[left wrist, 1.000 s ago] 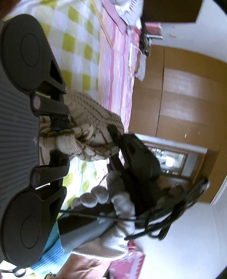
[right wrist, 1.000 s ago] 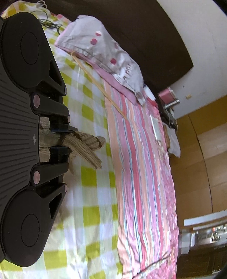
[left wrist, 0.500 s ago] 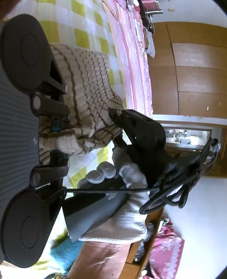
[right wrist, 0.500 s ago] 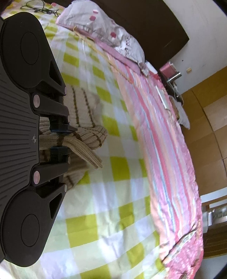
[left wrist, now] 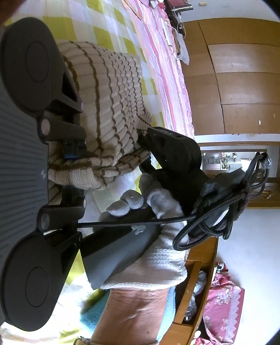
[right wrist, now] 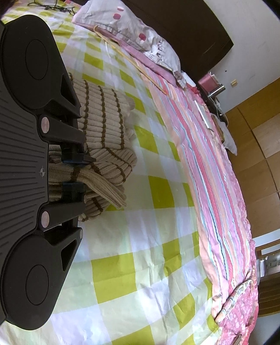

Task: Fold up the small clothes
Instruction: 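Lift the held sweater side and fold it over toward the left gripper, then open the right gripper and withdraw it from the sweater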

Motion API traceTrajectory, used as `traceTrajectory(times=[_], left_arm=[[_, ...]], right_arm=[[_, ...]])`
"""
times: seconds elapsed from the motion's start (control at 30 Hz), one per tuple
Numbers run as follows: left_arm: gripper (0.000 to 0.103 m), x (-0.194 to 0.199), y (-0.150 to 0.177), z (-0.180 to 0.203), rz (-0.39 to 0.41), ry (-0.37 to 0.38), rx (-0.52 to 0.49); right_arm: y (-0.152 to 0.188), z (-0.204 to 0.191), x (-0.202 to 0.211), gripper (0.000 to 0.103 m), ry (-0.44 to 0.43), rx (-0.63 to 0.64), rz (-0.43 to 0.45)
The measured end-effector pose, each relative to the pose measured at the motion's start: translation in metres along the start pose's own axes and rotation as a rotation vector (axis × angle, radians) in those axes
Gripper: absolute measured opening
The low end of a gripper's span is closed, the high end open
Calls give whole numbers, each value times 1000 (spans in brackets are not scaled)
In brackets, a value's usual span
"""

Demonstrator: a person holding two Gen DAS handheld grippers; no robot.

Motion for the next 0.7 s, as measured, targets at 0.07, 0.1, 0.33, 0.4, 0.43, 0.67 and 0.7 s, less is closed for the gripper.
traceTrajectory(times=[0.07,0.1,0.33,0.4,0.43,0.67,0.7], left_arm=[[28,2,1,0,-3,16,1],[30,3,0,-1,-4,26,0],[35,19,-1,3,3,91,-11],[35,26,-3,2,9,110,-12],[35,30,-4,1,12,117,-12],[37,42,-7,4,14,115,-16],[37,44,-8,4,16,113,-23]], right_arm=[[0,1,2,19,-5,-6,-2],[1,1,3,19,-6,-8,-1],[4,-2,30,19,11,18,38],[4,-2,42,19,13,15,58],[4,-3,50,19,12,22,72],[13,-23,79,20,-62,67,78],[15,-25,80,20,-67,67,79]])
Point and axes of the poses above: each gripper's, at about its wrist camera, not at the fingertips, and x roughly against the way its jaws point, z to its right, y to its underside, the point moved 1 cm from there along -x, roughly the way its jaws point, and after that the axes turned 8 degrees about z, right-handed, at the moved point
